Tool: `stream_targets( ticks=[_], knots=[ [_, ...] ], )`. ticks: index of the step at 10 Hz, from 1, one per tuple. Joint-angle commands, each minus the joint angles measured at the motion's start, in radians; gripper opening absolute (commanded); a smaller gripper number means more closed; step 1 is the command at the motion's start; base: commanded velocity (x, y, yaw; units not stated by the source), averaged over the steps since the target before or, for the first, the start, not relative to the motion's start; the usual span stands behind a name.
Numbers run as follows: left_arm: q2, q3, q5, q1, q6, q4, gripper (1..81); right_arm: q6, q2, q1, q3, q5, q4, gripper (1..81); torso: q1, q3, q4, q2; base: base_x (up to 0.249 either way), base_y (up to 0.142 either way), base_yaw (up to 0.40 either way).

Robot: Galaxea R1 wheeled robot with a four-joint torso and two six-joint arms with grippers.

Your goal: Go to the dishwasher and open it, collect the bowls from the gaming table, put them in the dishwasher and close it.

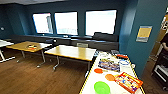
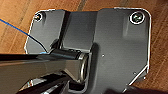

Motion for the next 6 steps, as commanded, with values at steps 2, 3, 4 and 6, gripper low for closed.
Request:
stream_targets(
  ticks=[2, 3, 4, 6],
  knots=[
    [-0.004, -0.004, 0.051, -0.051, 0.005, -0.002, 81.1, -0.003, 0.001, 0.041, 0.001, -0.053, -0.004, 81.1, 0.0, 0.0, 0.0, 0.0, 0.0, 0.0, -0.229],
    [-0.004, -0.004, 0.051, -0.053, 0.005, -0.002, 81.1, -0.003, 0.003, 0.043, 0.003, -0.053, -0.004, 81.1, 0.0, 0.0, 0.0, 0.0, 0.0, 0.0, -0.233],
    [-0.004, -0.006, 0.05, -0.053, 0.005, -0.002, 81.1, -0.003, 0.003, 0.043, 0.003, -0.053, -0.004, 81.1, 0.0, 0.0, 0.0, 0.0, 0.0, 0.0, -0.233],
    [-0.002, -0.004, 0.05, -0.053, 0.005, -0.002, 81.1, -0.003, 0.003, 0.043, 0.003, -0.053, -0.004, 81.1, 0.0, 0.0, 0.0, 0.0, 0.0, 0.0, -0.233]
  ],
)
